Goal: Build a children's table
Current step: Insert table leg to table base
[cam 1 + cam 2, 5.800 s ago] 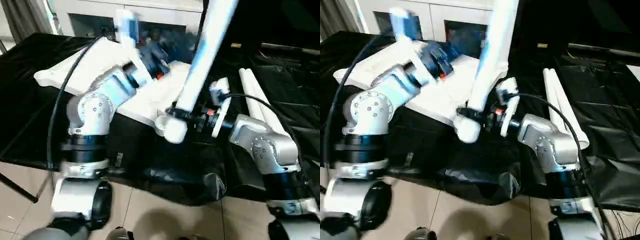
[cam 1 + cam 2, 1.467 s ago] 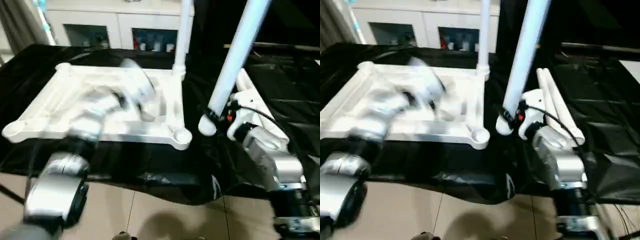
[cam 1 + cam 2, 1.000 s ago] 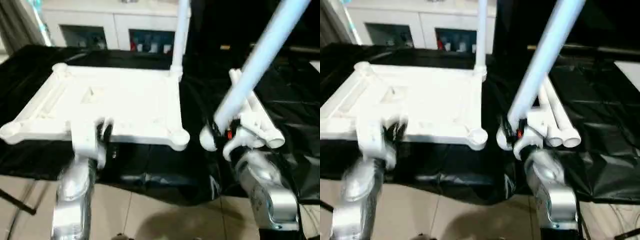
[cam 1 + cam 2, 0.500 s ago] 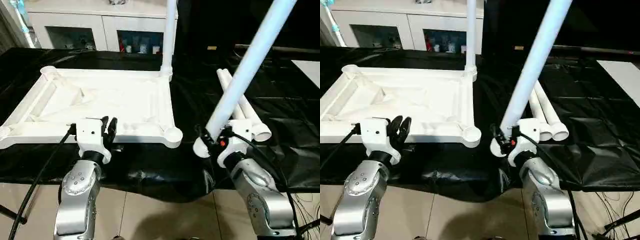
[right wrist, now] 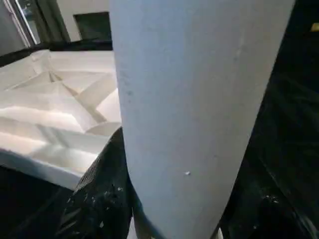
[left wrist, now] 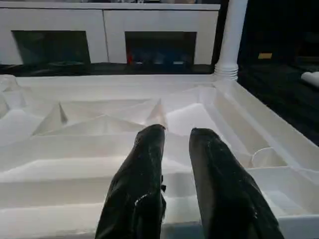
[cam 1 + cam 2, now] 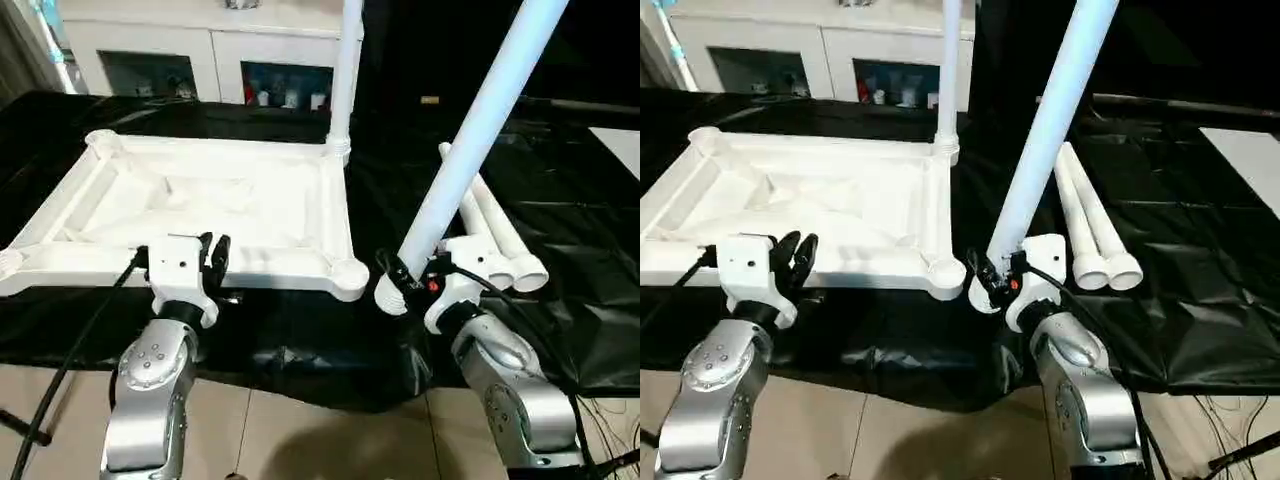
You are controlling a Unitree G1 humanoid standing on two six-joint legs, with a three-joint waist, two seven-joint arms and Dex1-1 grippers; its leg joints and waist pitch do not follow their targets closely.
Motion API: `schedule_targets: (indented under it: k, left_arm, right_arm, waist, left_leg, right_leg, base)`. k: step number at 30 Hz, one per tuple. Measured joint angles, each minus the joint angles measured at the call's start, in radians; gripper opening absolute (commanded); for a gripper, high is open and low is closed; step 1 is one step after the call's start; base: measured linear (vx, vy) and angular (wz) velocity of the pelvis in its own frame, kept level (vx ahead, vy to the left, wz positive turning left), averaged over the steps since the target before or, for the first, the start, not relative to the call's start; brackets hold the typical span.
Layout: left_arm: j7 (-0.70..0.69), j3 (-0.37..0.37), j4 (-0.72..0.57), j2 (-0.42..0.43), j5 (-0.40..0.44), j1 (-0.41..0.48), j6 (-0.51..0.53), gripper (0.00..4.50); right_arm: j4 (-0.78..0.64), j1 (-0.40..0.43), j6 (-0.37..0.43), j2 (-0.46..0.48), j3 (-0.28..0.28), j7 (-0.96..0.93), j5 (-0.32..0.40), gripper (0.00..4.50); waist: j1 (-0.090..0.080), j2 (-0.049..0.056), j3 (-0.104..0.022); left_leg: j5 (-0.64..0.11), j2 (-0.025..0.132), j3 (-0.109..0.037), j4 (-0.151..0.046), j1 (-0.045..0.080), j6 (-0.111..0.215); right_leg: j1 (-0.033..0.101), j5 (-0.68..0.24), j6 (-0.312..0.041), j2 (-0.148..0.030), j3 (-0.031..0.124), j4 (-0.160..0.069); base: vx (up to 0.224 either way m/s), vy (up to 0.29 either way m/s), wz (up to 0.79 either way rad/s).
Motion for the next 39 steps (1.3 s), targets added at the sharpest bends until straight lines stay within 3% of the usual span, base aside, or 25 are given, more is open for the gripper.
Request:
schedule_targets:
  k: [1, 3, 5, 6, 8, 10, 15, 18, 21, 23, 25, 26, 27, 30, 31, 36, 39]
  left_arm:
    - [0.000, 0.000, -0.001, 0.004, -0.003, 0.001, 0.003, 1.11]
    - [0.000, 0.000, -0.005, 0.010, -0.009, 0.000, 0.006, 1.11]
    - [-0.001, 0.000, -0.006, 0.015, -0.016, -0.002, 0.009, 1.11]
    - [-0.001, -0.002, -0.006, 0.014, -0.016, -0.001, 0.010, 1.11]
    - [-0.001, -0.009, -0.011, 0.014, -0.018, -0.002, 0.011, 1.11]
    - [-0.002, -0.020, -0.012, 0.012, -0.019, -0.005, 0.014, 1.11]
    - [-0.001, -0.021, -0.012, 0.029, -0.026, -0.005, 0.018, 1.11]
    - [-0.001, -0.020, -0.012, 0.033, -0.030, -0.005, 0.022, 1.11]
    - [-0.002, -0.020, -0.011, 0.039, -0.036, -0.011, 0.024, 1.11]
    - [-0.009, -0.025, -0.010, 0.049, -0.037, -0.016, 0.027, 1.11]
    - [-0.032, -0.034, -0.002, 0.074, -0.036, -0.017, 0.027, 1.11]
    - [-0.047, -0.041, 0.007, 0.090, -0.036, -0.021, 0.026, 1.11]
    - [-0.065, -0.048, 0.022, 0.110, -0.037, -0.025, 0.026, 1.11]
    - [-0.135, -0.053, 0.075, 0.170, -0.041, -0.025, 0.026, 1.28]
    - [-0.163, -0.052, 0.091, 0.186, -0.050, -0.026, 0.026, 1.38]
    - [-0.374, -0.100, 0.164, 0.309, -0.099, -0.117, 0.029, 1.76]
    - [-0.512, -0.170, 0.167, 0.377, -0.116, -0.150, 0.040, 1.87]
  right_arm:
    - [0.000, -0.002, -0.004, 0.001, 0.006, 0.001, 0.000, 1.86]
    - [0.000, -0.004, -0.006, 0.006, 0.013, 0.005, -0.001, 1.86]
    - [0.003, -0.003, -0.007, 0.008, 0.015, 0.007, -0.003, 1.86]
    - [0.003, -0.003, -0.007, 0.006, 0.014, 0.007, -0.003, 1.86]
    - [0.003, -0.002, -0.016, 0.001, 0.011, 0.007, -0.004, 1.86]
    - [0.006, 0.002, -0.017, 0.000, 0.008, 0.006, -0.004, 1.86]
    - [0.017, 0.003, -0.017, 0.007, 0.012, 0.005, -0.005, 1.86]
    - [0.017, 0.003, -0.018, 0.008, 0.017, 0.005, -0.005, 1.86]
    - [0.017, 0.003, -0.018, 0.008, 0.013, -0.001, -0.005, 1.86]
    - [0.017, 0.001, -0.018, 0.008, 0.013, -0.003, -0.006, 1.86]
    - [0.018, 0.001, -0.018, 0.008, 0.013, -0.004, -0.007, 1.86]
    - [0.019, 0.001, -0.020, 0.007, 0.009, -0.004, -0.007, 1.86]
    - [0.023, -0.001, -0.020, 0.005, 0.006, -0.005, -0.007, 1.86]
    - [0.029, -0.006, -0.023, -0.001, 0.003, -0.005, -0.008, 1.86]
    - [0.031, -0.008, -0.024, -0.001, 0.003, -0.004, -0.008, 1.86]
    - [0.060, -0.052, -0.036, -0.023, 0.004, 0.010, -0.008, 1.86]
    - [0.073, -0.064, -0.040, -0.040, 0.000, 0.021, -0.008, 1.86]
  waist:
    - [-0.006, 0.006, 0.003]
    - [-0.022, 0.014, 0.007]
    - [-0.031, 0.000, 0.014]
    - [-0.034, -0.003, 0.012]
    - [-0.029, 0.003, 0.007]
    - [-0.026, 0.009, 0.001]
    - [-0.026, 0.021, -0.015]
    - [-0.022, 0.026, -0.023]
    - [-0.024, 0.025, -0.027]
    - [-0.023, 0.022, -0.028]
    - [-0.015, 0.019, -0.030]
    - [-0.007, 0.020, -0.031]
    - [0.002, 0.020, -0.031]
    - [0.027, 0.020, -0.030]
    - [0.033, 0.021, -0.029]
    - [0.044, 0.022, -0.026]
    - [0.037, 0.021, -0.024]
  left_leg:
    - [-0.008, 0.006, -0.004, 0.000, 0.015, -0.004]
    - [-0.014, 0.013, -0.018, -0.001, 0.027, -0.011]
    - [-0.022, 0.005, -0.018, 0.001, 0.046, -0.021]
    - [-0.033, 0.005, -0.017, 0.002, 0.057, -0.024]
    - [-0.062, 0.002, -0.019, 0.010, 0.046, -0.018]
    - [-0.064, 0.000, -0.026, 0.008, 0.038, -0.013]
    - [-0.067, 0.003, -0.025, 0.006, 0.040, -0.016]
    - [-0.085, -0.005, -0.024, 0.006, 0.038, -0.004]
    - [-0.102, -0.016, -0.030, 0.015, 0.038, 0.025]
    - [-0.107, -0.029, -0.051, 0.039, 0.026, 0.035]
    - [-0.106, -0.036, -0.054, 0.054, 0.013, 0.033]
    - [-0.106, -0.035, -0.055, 0.062, 0.004, 0.032]
    - [-0.105, -0.030, -0.056, 0.064, 0.002, 0.030]
    - [-0.092, -0.016, -0.055, 0.038, 0.005, -0.040]
    - [-0.088, -0.011, -0.055, 0.036, 0.006, -0.048]
    - [-0.066, -0.006, -0.047, 0.030, 0.013, -0.054]
    - [-0.062, -0.008, -0.042, 0.029, 0.014, -0.052]
  right_leg:
    - [0.020, 0.000, 0.000, -0.001, -0.020, -0.014]
    - [0.046, -0.011, 0.000, -0.004, -0.044, -0.019]
    - [0.045, -0.035, -0.005, -0.018, -0.044, 0.018]
    - [0.042, -0.035, -0.005, -0.017, -0.044, 0.020]
    - [0.044, -0.035, -0.005, -0.018, -0.052, 0.017]
    - [0.035, -0.035, -0.005, -0.015, -0.053, 0.017]
    - [0.037, -0.043, -0.018, -0.014, -0.044, 0.018]
    - [0.037, -0.064, -0.023, -0.016, -0.044, 0.021]
    - [0.033, -0.090, -0.029, -0.017, -0.029, 0.041]
    - [0.016, -0.107, -0.023, -0.016, 0.003, 0.077]
    - [0.001, -0.115, -0.008, -0.009, 0.042, 0.103]
    - [0.000, -0.119, 0.008, 0.000, 0.061, 0.105]
    - [-0.002, -0.119, 0.011, 0.006, 0.066, 0.105]
    - [-0.002, -0.113, 0.019, 0.015, 0.064, 0.100]
    - [-0.001, -0.107, 0.017, 0.017, 0.063, 0.099]
    - [0.001, -0.089, 0.006, 0.012, 0.061, 0.097]
    - [0.002, -0.077, 0.006, 0.007, 0.062, 0.097]
  base:
    - [0.000, 0.000, 0.00]
    - [0.054, -0.003, -0.20]
    - [0.024, -0.003, -0.09]
    - [0.071, -0.058, -0.08]
    - [0.163, -0.052, -0.22]
    - [0.097, -0.018, -0.14]
    - [0.147, 0.008, 0.02]
    - [0.162, 0.043, 0.05]
    - [0.120, 0.040, 0.09]
    - [0.123, 0.022, 0.15]
    - [0.057, 0.011, 0.19]
    - [0.000, 0.000, 0.00]
    - [0.000, 0.000, 0.00]
    - [-0.054, -0.029, 0.07]
    - [-0.095, -0.045, 0.10]
    - [-0.123, -0.024, 0.04]
    - [-0.114, 0.003, -0.01]
